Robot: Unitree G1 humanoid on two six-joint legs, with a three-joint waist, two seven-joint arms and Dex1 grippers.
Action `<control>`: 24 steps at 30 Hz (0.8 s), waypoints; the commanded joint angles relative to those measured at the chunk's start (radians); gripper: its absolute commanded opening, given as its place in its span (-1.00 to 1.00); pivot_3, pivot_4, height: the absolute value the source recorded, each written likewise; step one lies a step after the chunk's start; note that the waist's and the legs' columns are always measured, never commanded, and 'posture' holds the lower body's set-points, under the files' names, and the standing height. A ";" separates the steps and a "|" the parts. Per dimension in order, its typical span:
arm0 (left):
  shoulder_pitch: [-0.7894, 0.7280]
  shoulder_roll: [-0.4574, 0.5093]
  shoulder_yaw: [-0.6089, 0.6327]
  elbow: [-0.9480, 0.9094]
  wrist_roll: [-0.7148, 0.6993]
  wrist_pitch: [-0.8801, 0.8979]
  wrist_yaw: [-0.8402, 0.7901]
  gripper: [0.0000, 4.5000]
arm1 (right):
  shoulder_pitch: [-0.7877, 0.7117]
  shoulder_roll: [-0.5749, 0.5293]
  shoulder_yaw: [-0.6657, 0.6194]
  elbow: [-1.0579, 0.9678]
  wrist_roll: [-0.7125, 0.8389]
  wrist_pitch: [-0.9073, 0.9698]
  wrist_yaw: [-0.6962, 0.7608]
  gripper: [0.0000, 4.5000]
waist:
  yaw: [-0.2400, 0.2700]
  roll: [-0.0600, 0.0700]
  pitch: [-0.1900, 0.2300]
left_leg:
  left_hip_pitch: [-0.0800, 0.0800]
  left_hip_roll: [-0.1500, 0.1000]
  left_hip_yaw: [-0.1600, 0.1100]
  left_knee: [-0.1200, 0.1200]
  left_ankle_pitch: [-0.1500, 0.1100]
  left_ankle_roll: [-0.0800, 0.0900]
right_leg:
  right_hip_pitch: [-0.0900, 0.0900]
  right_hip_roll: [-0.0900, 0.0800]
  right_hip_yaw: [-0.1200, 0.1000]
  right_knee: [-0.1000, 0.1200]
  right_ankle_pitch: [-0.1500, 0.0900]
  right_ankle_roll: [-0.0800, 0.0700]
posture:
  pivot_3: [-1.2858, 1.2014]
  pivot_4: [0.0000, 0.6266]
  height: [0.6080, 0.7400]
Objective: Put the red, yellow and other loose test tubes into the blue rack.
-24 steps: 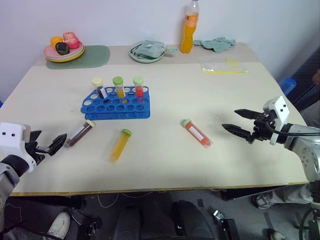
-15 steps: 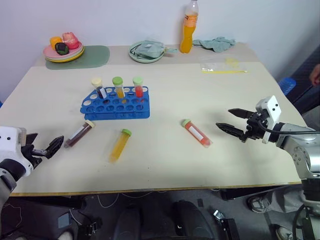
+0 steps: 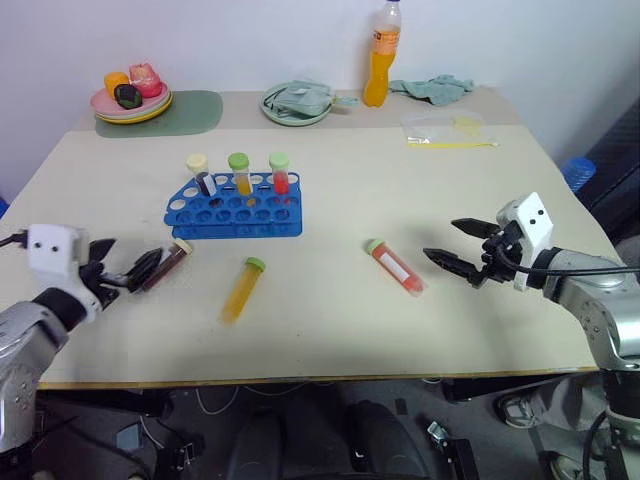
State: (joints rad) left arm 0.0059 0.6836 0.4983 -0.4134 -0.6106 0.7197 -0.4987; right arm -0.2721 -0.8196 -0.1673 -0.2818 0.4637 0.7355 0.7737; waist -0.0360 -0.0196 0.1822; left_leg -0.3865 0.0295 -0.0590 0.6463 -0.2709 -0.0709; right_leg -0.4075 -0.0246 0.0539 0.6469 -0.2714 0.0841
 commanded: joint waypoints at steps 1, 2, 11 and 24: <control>-0.034 0.014 -0.104 -0.110 -0.030 -0.019 -0.064 0.94 | -0.038 -0.035 0.009 -0.164 0.081 0.154 -0.017 0.96 | -0.004 0.000 0.000 | 0.000 0.000 0.000 0.000 0.000 0.000 | 0.000 0.000 0.000 0.000 0.001 0.002 | 0.03 -0.52 1.00; -0.034 0.022 -0.143 -0.140 -0.039 -0.023 -0.098 0.94 | -0.056 -0.040 0.037 -0.211 0.098 0.218 -0.033 0.96 | -0.007 0.000 0.000 | 0.000 0.000 0.000 0.000 0.000 0.000 | 0.000 0.000 0.000 0.000 0.001 0.002 | 0.03 -0.52 1.00; -0.052 0.063 -0.472 -0.208 0.049 -0.136 -0.302 0.94 | -0.435 0.084 0.300 -0.197 0.054 0.869 -0.315 0.96 | 0.002 0.001 0.000 | -0.001 0.000 0.000 0.001 0.000 0.000 | -0.002 0.002 0.001 0.000 0.000 -0.002 | 0.03 -0.52 1.00; -0.022 0.033 -0.504 -0.171 0.109 -0.220 -0.312 0.94 | -0.713 0.211 0.505 0.308 0.136 0.879 -0.488 0.96 | -0.010 0.002 0.001 | -0.003 0.001 0.000 0.000 -0.001 0.002 | -0.004 0.002 0.001 0.001 0.001 0.002 | 0.03 -0.52 1.00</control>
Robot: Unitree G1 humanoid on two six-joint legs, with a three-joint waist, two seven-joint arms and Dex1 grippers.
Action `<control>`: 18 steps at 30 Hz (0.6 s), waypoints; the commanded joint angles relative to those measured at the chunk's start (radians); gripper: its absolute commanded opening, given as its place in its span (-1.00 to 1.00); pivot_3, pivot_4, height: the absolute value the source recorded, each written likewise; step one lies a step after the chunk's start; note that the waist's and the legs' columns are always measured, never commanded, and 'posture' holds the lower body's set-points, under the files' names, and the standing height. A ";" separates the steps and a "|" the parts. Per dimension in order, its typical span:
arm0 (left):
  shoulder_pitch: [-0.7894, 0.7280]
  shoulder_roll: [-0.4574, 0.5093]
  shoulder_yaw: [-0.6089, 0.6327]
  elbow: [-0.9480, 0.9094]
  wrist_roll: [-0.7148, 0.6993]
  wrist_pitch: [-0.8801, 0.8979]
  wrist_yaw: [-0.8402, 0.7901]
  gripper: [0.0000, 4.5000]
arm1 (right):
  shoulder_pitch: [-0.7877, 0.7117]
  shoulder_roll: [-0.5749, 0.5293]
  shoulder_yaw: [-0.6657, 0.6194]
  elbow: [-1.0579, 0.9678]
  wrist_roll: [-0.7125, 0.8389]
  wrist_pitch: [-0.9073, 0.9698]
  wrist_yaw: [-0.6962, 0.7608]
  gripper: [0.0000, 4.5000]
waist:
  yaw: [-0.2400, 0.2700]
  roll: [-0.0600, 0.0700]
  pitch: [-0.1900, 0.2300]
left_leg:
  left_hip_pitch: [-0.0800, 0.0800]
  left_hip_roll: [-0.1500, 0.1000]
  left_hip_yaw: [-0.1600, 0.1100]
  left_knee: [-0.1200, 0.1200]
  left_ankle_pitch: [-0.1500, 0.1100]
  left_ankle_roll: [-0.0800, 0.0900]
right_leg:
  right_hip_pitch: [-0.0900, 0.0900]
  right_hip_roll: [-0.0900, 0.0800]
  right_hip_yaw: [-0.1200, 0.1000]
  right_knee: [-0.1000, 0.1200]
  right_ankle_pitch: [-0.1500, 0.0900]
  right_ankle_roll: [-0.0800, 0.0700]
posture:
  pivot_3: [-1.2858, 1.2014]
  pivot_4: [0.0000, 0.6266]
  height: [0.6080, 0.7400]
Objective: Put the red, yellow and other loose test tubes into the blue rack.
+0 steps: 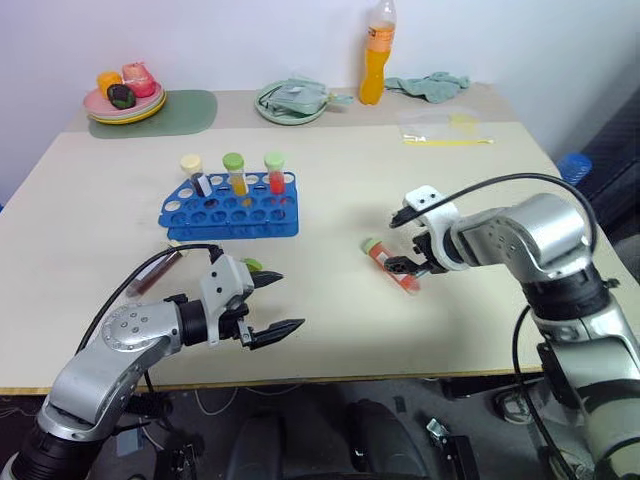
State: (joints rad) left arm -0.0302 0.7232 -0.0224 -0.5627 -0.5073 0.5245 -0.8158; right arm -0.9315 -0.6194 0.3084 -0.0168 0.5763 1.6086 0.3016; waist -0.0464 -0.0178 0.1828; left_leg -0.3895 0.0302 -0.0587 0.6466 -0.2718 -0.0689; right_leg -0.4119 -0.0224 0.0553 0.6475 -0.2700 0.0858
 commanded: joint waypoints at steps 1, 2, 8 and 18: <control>0.024 -0.011 0.025 -0.027 0.004 -0.025 0.015 0.94 | -0.067 0.019 0.045 0.072 0.028 0.006 -0.017 0.96 | 0.001 0.000 0.000 | 0.000 0.000 0.000 0.000 0.000 0.000 | 0.000 0.001 0.000 0.000 0.000 0.000 | 0.03 -0.52 1.00; 0.031 -0.015 0.030 -0.032 0.003 -0.025 0.022 0.94 | -0.077 0.023 0.057 0.093 0.034 0.006 -0.017 0.96 | 0.002 0.000 0.000 | 0.000 0.000 0.000 0.000 0.000 0.000 | 0.000 0.001 0.000 0.000 0.000 0.000 | 0.03 -0.52 1.00; 0.070 -0.024 0.039 -0.055 0.006 -0.026 0.047 1.00 | -0.095 0.036 0.106 0.150 0.055 0.006 -0.027 0.40 | 0.003 0.000 0.000 | -0.001 0.000 0.000 0.000 0.000 0.000 | 0.000 0.000 0.000 0.000 0.000 0.000 | 0.03 -0.52 1.00; 0.092 -0.083 0.141 0.017 0.062 -0.079 0.179 1.00 | 0.150 -0.008 -0.018 -0.319 -0.072 -0.644 0.154 -0.49 | 0.009 0.001 0.000 | -0.001 0.002 -0.002 -0.001 -0.001 0.002 | 0.000 0.003 0.000 -0.001 0.000 0.001 | 0.03 -0.52 1.00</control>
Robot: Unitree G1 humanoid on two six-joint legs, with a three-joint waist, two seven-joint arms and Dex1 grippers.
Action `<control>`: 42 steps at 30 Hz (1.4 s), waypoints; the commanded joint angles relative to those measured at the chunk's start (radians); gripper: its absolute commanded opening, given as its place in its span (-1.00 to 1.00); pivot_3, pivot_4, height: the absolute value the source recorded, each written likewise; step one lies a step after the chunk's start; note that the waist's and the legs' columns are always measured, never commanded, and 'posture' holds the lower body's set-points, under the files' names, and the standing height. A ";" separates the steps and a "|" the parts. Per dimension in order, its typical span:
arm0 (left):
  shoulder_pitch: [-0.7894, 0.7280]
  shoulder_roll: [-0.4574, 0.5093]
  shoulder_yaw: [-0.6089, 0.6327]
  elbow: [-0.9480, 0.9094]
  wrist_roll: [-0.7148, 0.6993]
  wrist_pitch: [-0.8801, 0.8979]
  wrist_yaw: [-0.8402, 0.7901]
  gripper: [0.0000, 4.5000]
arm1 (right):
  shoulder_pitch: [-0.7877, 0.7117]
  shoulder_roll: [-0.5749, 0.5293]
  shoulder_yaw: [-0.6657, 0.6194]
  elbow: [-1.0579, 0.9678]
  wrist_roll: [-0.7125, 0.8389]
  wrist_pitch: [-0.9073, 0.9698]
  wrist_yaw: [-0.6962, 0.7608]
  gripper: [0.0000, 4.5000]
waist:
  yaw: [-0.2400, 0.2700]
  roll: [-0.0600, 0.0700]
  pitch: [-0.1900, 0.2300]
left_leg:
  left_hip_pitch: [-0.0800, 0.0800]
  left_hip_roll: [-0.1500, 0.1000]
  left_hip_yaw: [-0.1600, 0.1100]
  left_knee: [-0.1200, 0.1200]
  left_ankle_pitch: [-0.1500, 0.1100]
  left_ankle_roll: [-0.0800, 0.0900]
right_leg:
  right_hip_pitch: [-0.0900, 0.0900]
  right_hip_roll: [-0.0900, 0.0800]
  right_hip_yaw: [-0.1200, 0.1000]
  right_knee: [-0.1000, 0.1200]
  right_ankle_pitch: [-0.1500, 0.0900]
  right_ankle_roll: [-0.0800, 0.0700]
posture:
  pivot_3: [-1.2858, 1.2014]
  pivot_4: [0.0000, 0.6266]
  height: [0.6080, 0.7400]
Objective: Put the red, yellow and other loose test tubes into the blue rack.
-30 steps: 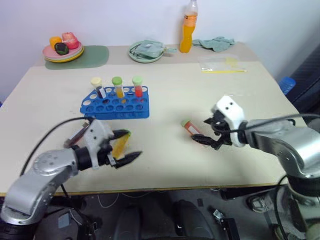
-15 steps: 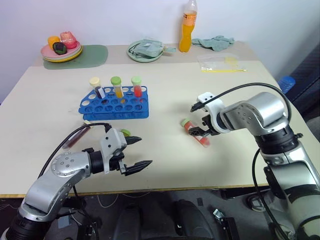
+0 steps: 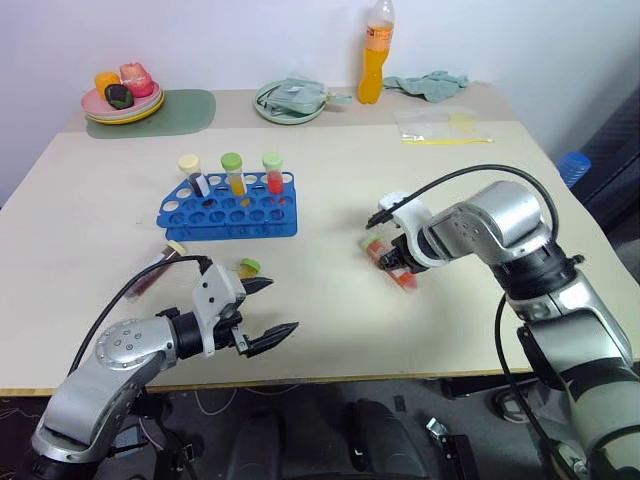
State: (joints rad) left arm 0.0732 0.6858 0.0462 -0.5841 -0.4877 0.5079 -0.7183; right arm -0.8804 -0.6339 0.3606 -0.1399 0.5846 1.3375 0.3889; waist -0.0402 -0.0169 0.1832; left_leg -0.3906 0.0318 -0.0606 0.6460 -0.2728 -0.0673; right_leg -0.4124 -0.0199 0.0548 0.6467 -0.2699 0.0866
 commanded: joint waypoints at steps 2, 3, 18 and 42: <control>-0.032 -0.114 0.123 0.097 0.054 -0.093 0.160 1.00 | 0.172 0.118 -0.114 -0.214 -0.096 -0.552 0.056 -0.49 | -0.002 -0.001 0.000 | 0.000 0.000 0.000 0.000 0.000 0.000 | 0.001 0.000 0.000 0.000 0.000 0.001 | 0.03 -0.52 1.00; -0.044 -0.144 0.143 0.123 0.068 -0.116 0.194 1.00 | 0.189 0.182 -0.136 -0.192 -0.093 -0.599 0.040 -0.49 | -0.007 -0.001 0.000 | 0.000 0.000 0.000 0.001 0.000 0.000 | 0.001 0.000 0.000 0.000 0.000 0.001 | 0.03 -0.52 1.00; -0.120 -0.212 0.223 0.308 0.152 -0.304 0.255 1.00 | 0.036 0.743 -0.104 0.730 -0.458 -1.488 -0.019 -0.49 | -0.001 -0.002 -0.001 | 0.002 0.001 0.001 0.000 0.000 0.000 | 0.001 0.000 0.001 0.002 0.001 -0.001 | 0.03 -0.52 1.00; -0.088 -0.221 0.198 0.269 0.145 -0.274 0.207 1.00 | -0.141 0.819 -0.247 1.181 -0.550 -1.663 -0.095 -0.49 | -0.007 -0.001 -0.001 | 0.003 0.001 0.000 0.000 0.000 0.000 | 0.001 0.001 0.001 0.003 0.002 -0.002 | 0.03 -0.52 1.00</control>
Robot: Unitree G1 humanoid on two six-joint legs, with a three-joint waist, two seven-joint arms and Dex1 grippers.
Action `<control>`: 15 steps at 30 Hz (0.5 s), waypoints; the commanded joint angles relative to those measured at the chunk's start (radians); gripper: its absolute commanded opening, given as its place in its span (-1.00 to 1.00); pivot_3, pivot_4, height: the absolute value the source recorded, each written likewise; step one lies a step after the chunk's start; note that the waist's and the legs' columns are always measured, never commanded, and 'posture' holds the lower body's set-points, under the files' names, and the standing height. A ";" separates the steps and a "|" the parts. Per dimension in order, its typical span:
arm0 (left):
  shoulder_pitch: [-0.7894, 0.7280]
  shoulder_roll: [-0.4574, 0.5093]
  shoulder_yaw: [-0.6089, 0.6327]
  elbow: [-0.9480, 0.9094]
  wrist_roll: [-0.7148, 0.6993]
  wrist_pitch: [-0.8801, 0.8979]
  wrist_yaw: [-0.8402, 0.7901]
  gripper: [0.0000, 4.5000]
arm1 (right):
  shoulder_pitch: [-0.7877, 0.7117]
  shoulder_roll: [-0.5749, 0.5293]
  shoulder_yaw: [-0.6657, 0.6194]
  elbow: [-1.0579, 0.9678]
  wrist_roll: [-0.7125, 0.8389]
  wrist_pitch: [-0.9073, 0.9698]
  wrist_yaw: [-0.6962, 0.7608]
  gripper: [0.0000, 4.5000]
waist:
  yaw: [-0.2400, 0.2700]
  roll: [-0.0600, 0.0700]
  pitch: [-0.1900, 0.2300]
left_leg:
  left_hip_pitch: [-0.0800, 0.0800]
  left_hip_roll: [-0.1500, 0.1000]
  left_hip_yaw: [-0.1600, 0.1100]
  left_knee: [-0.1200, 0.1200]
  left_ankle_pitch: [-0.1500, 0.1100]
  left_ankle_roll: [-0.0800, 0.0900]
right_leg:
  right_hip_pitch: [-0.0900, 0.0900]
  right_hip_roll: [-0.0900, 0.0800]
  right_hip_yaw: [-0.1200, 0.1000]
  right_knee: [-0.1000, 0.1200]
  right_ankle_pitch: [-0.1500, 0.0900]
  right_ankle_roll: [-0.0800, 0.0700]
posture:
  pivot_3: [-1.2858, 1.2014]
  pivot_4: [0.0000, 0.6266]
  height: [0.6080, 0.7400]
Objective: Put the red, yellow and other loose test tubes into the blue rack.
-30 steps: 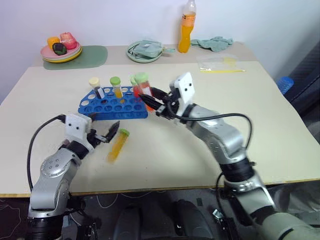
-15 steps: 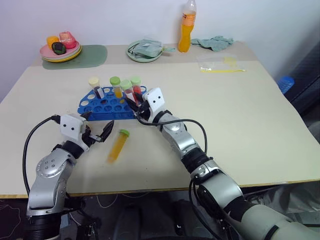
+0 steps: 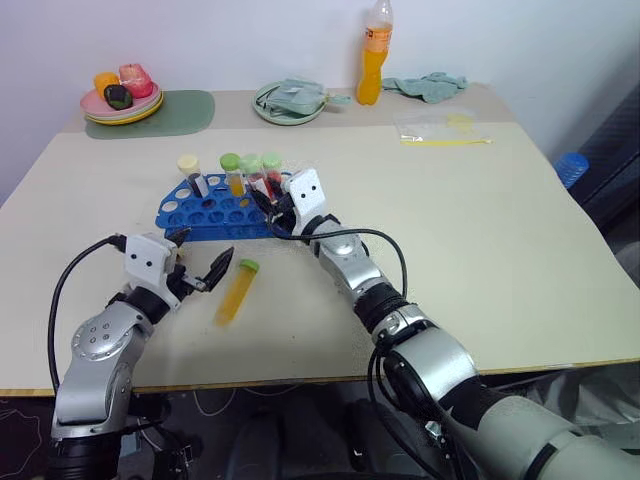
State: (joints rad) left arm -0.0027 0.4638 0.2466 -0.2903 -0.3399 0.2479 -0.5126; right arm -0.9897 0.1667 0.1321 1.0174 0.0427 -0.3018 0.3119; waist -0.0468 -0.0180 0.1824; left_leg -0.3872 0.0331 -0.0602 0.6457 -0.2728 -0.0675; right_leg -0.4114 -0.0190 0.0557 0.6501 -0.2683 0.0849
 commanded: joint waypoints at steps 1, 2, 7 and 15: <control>-0.016 0.000 -0.005 -0.027 -0.003 -0.011 0.002 1.00 | -0.038 0.018 -0.025 0.035 -0.010 -0.028 -0.026 -0.49 | 0.000 0.000 0.000 | 0.000 0.000 0.000 0.000 0.000 0.000 | 0.000 0.000 0.000 0.000 0.000 0.000 | 0.03 -0.52 1.00; -0.019 0.000 -0.008 -0.028 -0.002 -0.009 0.004 1.00 | -0.043 0.018 -0.030 0.045 -0.012 -0.032 -0.031 -0.49 | 0.001 0.000 0.000 | 0.000 0.000 0.000 0.000 0.000 0.000 | 0.000 0.000 0.000 0.000 0.000 0.000 | 0.03 -0.52 1.00; -0.027 -0.004 -0.017 -0.043 -0.003 0.004 0.014 1.00 | -0.041 0.020 -0.030 0.074 -0.029 -0.048 -0.025 -0.49 | 0.002 0.000 0.000 | 0.000 0.000 0.000 0.000 0.000 0.000 | 0.001 0.000 0.000 0.000 0.000 0.000 | 0.03 -0.52 1.00; -0.021 -0.004 -0.024 -0.052 -0.012 0.012 0.018 1.00 | -0.031 0.034 -0.039 0.093 -0.032 -0.072 -0.031 -0.49 | 0.003 0.000 0.000 | 0.000 0.000 0.000 0.000 0.000 0.000 | 0.001 -0.001 0.000 0.000 0.000 0.000 | 0.03 -0.52 1.00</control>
State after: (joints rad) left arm -0.0196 0.4590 0.2172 -0.3084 -0.3405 0.2605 -0.4940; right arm -1.0163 0.1729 0.1102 1.1036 0.0127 -0.3679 0.2850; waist -0.0443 -0.0179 0.1824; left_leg -0.3871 0.0328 -0.0603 0.6458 -0.2728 -0.0675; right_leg -0.4107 -0.0195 0.0556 0.6499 -0.2683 0.0849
